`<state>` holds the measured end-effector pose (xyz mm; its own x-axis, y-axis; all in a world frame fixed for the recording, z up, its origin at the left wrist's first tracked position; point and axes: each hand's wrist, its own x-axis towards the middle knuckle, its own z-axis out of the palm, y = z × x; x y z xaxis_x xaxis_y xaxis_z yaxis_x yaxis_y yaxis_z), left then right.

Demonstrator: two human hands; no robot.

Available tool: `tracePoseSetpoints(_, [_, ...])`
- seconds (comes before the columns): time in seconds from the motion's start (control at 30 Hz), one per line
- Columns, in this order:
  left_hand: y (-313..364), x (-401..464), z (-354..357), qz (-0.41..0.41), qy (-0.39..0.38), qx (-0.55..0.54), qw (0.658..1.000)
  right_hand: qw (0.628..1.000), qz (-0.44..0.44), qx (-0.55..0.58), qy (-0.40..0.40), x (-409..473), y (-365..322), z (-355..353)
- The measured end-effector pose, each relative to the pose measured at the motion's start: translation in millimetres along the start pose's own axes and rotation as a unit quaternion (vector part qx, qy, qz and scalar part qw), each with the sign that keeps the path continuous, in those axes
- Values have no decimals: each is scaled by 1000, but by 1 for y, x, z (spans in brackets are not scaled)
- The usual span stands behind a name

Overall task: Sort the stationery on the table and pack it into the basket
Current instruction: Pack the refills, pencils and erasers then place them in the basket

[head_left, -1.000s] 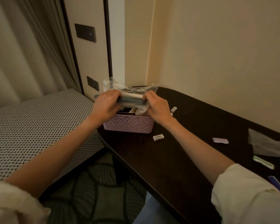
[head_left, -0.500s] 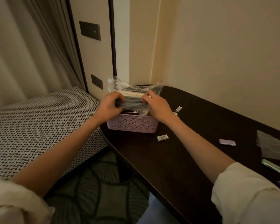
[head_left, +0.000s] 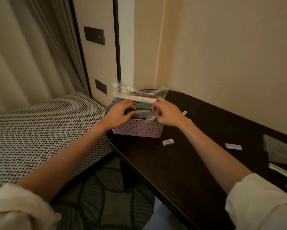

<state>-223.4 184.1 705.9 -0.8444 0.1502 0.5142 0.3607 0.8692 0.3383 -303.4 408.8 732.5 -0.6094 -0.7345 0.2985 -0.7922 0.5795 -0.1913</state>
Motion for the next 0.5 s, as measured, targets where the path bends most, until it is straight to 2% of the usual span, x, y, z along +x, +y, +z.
tracePoseSetpoints(0.13, [1, -6, 3, 32, -4, 33, 999, 1000, -1, 2, -1, -5, -1, 0])
tracePoseSetpoints(0.27, [2, -1, 1, 37, -25, 14, 999, 1000, -1, -7, 7, -9, -2, 4])
tracePoseSetpoints(0.4, [1, 4, 1, -1, -39, -30, 999, 997, 21, 68, 7, -16, -9, 10])
tracePoseSetpoints(0.5, [4, 6, -5, -57, 9, -76, 995, 999, 10, 47, -7, -17, -11, 17])
